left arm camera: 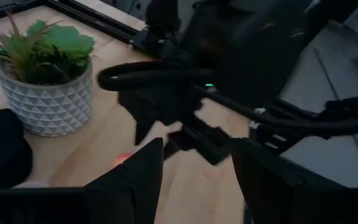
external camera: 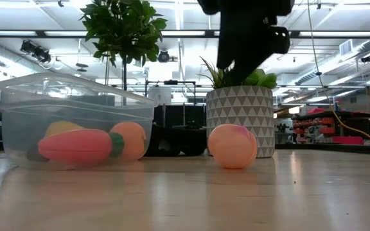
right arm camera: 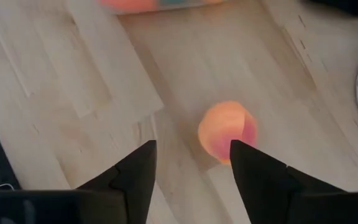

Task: Pick and placing Produce into tupperware
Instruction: Put the peach into the transparent bin

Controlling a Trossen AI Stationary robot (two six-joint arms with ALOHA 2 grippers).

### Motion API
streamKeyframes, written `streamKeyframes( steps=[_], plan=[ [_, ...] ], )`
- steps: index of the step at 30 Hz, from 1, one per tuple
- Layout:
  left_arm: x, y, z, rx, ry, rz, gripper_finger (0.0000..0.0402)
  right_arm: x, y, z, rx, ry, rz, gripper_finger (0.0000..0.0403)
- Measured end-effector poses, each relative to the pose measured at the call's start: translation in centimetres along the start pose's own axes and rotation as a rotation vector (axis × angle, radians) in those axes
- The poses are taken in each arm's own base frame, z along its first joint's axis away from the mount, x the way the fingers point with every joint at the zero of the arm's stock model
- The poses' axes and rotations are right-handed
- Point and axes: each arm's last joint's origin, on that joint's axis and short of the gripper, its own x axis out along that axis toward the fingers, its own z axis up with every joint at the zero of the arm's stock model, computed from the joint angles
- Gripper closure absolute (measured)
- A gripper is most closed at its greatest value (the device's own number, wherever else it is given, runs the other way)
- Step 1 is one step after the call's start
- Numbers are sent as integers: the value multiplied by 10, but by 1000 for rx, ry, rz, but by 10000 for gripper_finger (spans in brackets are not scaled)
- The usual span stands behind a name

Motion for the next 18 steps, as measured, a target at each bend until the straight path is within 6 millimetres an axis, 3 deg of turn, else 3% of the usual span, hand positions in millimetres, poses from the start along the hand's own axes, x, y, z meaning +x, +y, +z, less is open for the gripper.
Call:
streamKeyframes(
  steps=[9, 18],
  plan=[
    [-43, -15, 2, -36, -13, -140, 208, 5, -7, 5, -26, 10, -9, 140],
    [-101, -25, 18, -11, -63, -360, 214, 13, -29, 29, 203, 11, -50, 97]
  ],
)
